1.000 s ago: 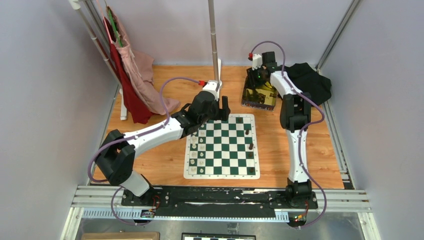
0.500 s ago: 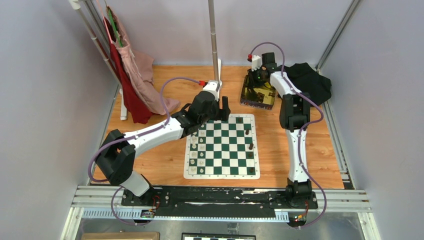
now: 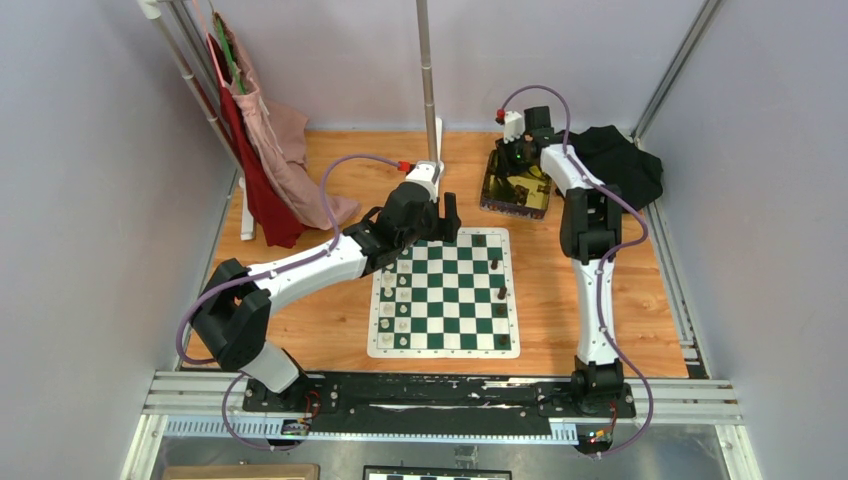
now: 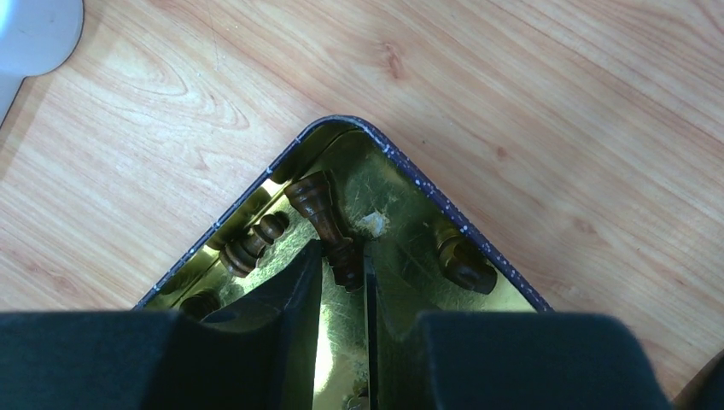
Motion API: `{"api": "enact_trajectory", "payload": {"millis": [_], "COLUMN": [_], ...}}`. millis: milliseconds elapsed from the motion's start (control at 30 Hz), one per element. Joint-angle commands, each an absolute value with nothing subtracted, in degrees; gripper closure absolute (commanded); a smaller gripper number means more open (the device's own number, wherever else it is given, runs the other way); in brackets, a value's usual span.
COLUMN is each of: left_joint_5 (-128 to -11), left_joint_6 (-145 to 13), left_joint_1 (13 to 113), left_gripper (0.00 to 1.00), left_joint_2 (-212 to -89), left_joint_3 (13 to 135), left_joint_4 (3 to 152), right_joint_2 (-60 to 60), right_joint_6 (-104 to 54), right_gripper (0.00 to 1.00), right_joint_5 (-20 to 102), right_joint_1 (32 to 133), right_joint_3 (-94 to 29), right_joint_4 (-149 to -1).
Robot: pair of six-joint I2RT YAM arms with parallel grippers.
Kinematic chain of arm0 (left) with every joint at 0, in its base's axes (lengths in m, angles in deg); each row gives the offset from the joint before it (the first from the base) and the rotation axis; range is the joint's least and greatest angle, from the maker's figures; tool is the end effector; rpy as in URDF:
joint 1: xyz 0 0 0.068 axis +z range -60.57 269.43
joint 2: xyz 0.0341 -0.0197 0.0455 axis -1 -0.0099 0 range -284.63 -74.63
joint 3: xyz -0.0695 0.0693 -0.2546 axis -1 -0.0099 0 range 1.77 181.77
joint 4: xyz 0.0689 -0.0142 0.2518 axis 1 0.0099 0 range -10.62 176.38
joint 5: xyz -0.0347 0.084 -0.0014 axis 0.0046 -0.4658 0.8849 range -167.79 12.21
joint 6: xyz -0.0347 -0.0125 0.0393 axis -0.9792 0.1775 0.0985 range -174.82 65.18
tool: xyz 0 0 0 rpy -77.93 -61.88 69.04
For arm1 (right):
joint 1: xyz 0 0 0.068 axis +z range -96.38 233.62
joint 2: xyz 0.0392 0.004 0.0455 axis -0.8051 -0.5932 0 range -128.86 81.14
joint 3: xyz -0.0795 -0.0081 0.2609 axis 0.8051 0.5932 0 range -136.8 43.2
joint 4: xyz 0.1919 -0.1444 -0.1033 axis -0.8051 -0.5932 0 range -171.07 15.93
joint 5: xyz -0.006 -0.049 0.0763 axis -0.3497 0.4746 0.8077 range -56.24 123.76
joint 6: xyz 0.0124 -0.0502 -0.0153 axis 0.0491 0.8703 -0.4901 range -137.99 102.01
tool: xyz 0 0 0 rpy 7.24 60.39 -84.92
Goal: Set up the chess pieces on the board
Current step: Pick up the chess piece from the storage box.
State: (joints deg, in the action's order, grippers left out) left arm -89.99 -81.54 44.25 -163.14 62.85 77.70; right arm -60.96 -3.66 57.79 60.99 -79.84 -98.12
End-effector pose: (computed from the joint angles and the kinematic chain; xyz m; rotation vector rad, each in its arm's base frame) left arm 0.2565 -0.2474 0.2706 0.1934 2.0493 -0.5794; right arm 0.5508 0.0859 0.1796 -0.6330 2.1901 0.4225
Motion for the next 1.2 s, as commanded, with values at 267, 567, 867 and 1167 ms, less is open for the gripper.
{"api": "enact_trajectory", "payload": {"millis": [267,567,867,1167], "left_joint_5": [-90.27,-90.78,-92.21,-94.17], "left_joint_6": [-81.16,-81.01,-80.8,-83.38], "left_joint_1": [44.17,44.17,44.17,44.08], "left_gripper": [0.2,0.21,0.21,0.22], "left_joint_2": [-161.64,-160.18,-155.18,-141.22], "left_joint_3": [63.2,63.09,62.03,53.73], "left_joint_4": [76.29,76.37,78.08,80.7], "right_joint_2": [-54.86,-51.65,-44.77,-28.43], "right_joint_6": [-5.23,-5.5,-6.23,-5.88], "right_gripper": [1.0,1.0,1.0,1.0], "right_joint_5": [57.69,56.34,52.36,42.76], "right_joint_1": [60.02,60.04,61.59,69.83], "right_joint_3": [-74.85,-72.69,-67.99,-54.85], "right_joint_4": [-97.25,-96.3,-96.9,-100.49]}}
